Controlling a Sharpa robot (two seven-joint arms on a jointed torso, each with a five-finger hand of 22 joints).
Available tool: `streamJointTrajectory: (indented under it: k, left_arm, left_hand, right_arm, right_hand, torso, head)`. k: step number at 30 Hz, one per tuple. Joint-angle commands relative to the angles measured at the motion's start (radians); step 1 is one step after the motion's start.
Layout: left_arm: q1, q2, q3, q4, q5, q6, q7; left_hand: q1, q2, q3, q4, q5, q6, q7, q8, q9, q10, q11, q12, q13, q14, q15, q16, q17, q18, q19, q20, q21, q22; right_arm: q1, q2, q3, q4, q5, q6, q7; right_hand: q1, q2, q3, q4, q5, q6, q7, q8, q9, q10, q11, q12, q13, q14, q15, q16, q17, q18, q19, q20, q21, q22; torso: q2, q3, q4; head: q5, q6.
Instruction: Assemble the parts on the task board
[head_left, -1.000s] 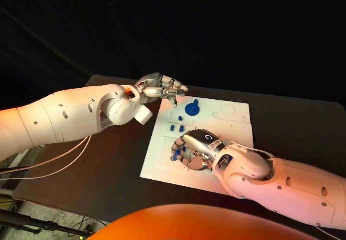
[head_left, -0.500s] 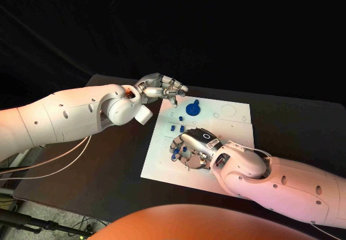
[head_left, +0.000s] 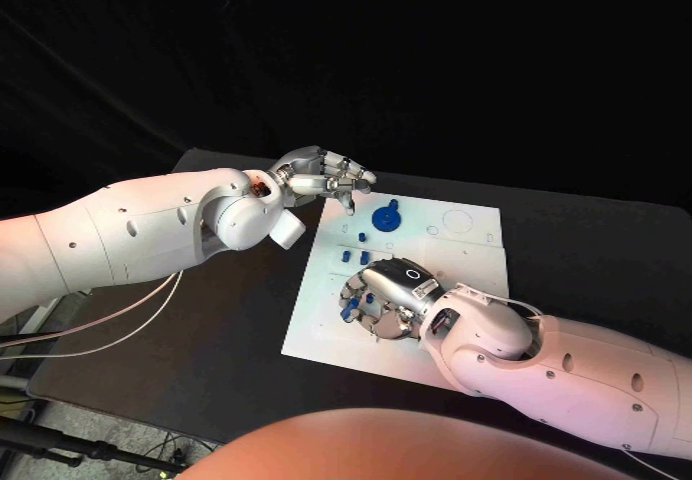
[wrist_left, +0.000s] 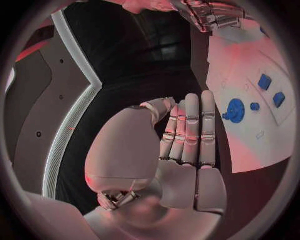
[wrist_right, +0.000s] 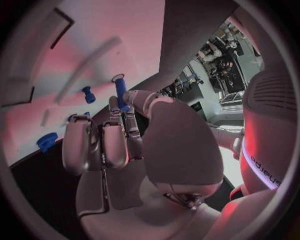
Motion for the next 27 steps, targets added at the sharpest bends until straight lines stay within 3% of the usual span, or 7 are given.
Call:
streamJointTrajectory:
  k: [1,16,27]
  left_arm:
    - [0.000,0.001,0.000,0.001,-0.002,0.017,0.004]
    - [0.000,0.000,0.000,0.000,-0.002,0.020,0.002]
    - [0.000,0.000,0.000,0.000,-0.002,0.020,0.002]
  left_hand:
    - [-0.008,0.002,0.004,0.000,0.005,-0.004,0.000,-0.005,0.001,-0.006,0.001,0.000,0.000,0.005,-0.001,0.001,0.001,0.014,-0.002,0.002,-0.001,0.000]
    - [-0.010,0.002,0.004,0.000,0.005,-0.005,0.000,-0.005,0.004,-0.007,0.002,0.000,0.000,0.004,-0.001,0.001,0.003,0.014,-0.002,0.002,-0.001,0.000]
    - [-0.010,0.002,0.004,0.000,0.005,-0.005,0.000,-0.005,0.004,-0.007,0.002,0.000,0.000,0.004,-0.001,0.001,0.003,0.014,-0.002,0.002,-0.001,0.000]
  right_arm:
    - [-0.004,-0.005,-0.003,0.002,-0.011,0.030,-0.015]
    - [-0.004,-0.019,-0.004,0.012,-0.021,0.018,-0.024]
    - [-0.004,-0.006,-0.004,0.005,-0.036,0.056,-0.050]
  right_hand:
    - [-0.004,0.011,0.027,-0.033,0.002,0.001,0.007,0.007,0.000,0.090,-0.080,0.007,0.024,0.011,0.002,-0.003,0.004,-0.015,0.012,-0.007,0.001,0.108]
    - [-0.006,0.011,0.028,-0.035,0.002,0.001,0.007,0.008,0.001,0.090,-0.080,0.006,0.025,0.011,0.002,-0.004,0.002,-0.014,0.012,-0.007,0.001,0.108]
    - [-0.022,0.007,0.021,-0.039,0.000,-0.003,0.009,0.009,0.006,0.088,-0.078,0.003,0.028,0.008,0.003,-0.011,-0.008,-0.012,0.007,-0.005,-0.012,0.102]
  torso:
    - [0.000,0.0004,0.0004]
    - [0.000,0.0007,0.0004]
    - [0.000,-0.0002,-0.0002]
  head:
    - [0.000,0.000]
    - [0.001,0.000]
    - [-0.001,0.000]
